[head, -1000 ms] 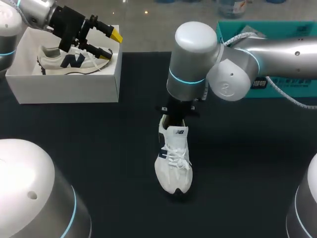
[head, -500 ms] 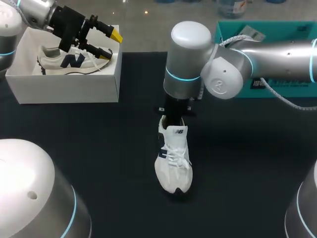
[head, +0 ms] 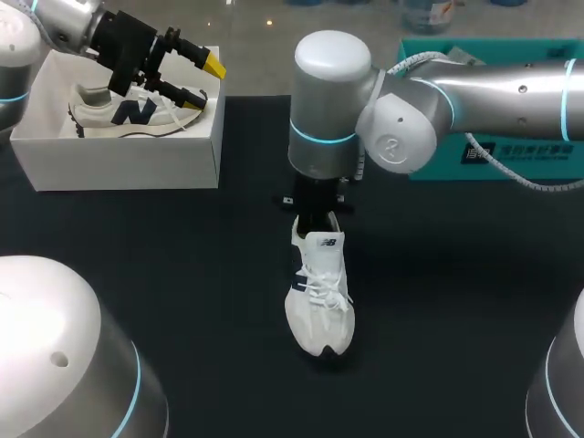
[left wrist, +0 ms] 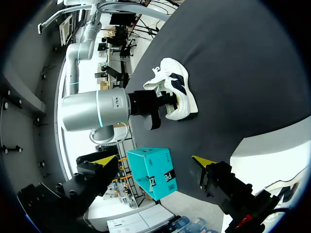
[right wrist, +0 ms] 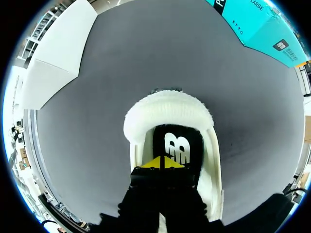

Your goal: Take the shoe out of the shoebox, open the shoe tongue, remove and reinsert the insole, then place the shoe into the shoebox

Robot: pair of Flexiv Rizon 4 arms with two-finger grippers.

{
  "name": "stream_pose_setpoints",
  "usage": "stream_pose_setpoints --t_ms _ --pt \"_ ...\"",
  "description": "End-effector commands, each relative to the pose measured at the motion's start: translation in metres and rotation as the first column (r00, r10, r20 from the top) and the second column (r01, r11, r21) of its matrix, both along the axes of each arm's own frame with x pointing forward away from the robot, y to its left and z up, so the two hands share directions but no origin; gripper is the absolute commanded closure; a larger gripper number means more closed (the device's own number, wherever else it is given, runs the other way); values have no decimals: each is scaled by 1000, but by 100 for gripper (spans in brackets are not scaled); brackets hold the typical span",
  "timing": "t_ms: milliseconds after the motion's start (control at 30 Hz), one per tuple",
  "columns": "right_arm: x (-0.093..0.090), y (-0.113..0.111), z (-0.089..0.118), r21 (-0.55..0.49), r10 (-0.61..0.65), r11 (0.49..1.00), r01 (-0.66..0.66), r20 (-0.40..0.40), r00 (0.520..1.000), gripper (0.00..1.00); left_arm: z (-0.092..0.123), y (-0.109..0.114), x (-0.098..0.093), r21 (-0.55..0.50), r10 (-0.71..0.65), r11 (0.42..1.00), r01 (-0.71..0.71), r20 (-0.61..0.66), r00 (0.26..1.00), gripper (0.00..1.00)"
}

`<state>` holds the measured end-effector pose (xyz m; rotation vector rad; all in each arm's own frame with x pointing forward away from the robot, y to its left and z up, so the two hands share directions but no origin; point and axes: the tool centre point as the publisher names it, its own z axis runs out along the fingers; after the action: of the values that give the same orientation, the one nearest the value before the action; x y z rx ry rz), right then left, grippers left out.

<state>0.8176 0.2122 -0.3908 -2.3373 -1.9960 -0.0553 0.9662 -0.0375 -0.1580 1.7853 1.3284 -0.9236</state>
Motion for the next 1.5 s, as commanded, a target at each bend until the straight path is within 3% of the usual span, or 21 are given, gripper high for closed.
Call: stream_pose_setpoints --t_ms 33,167,367,567,1067,1367,1500 --pt "6 0 -19 -9 -25 1000 25 -23 999 100 0 0 1 3 -3 1000 3 0 1000 0" --pt "6 -3 -24 1 -33 999 33 -39 999 100 0 0 1 3 -3 1000 3 0 1000 0" --pt "-6 -4 3 -31 -48 998 48 11 999 100 0 0 1 3 -3 1000 3 0 1000 0" --pt "-13 -9 11 -50 -69 996 70 20 997 100 0 0 1 3 -3 1000 3 0 1000 0" --pt "-6 -28 -24 -40 -130 991 128 -34 991 100 0 0 1 3 -3 1000 3 0 1000 0" --pt "-11 -20 9 -65 -112 992 111 -21 993 100 0 0 1 3 -3 1000 3 0 1000 0" --pt "-8 -16 15 -68 -103 993 99 -56 993 100 0 0 1 3 -3 1000 3 0 1000 0"
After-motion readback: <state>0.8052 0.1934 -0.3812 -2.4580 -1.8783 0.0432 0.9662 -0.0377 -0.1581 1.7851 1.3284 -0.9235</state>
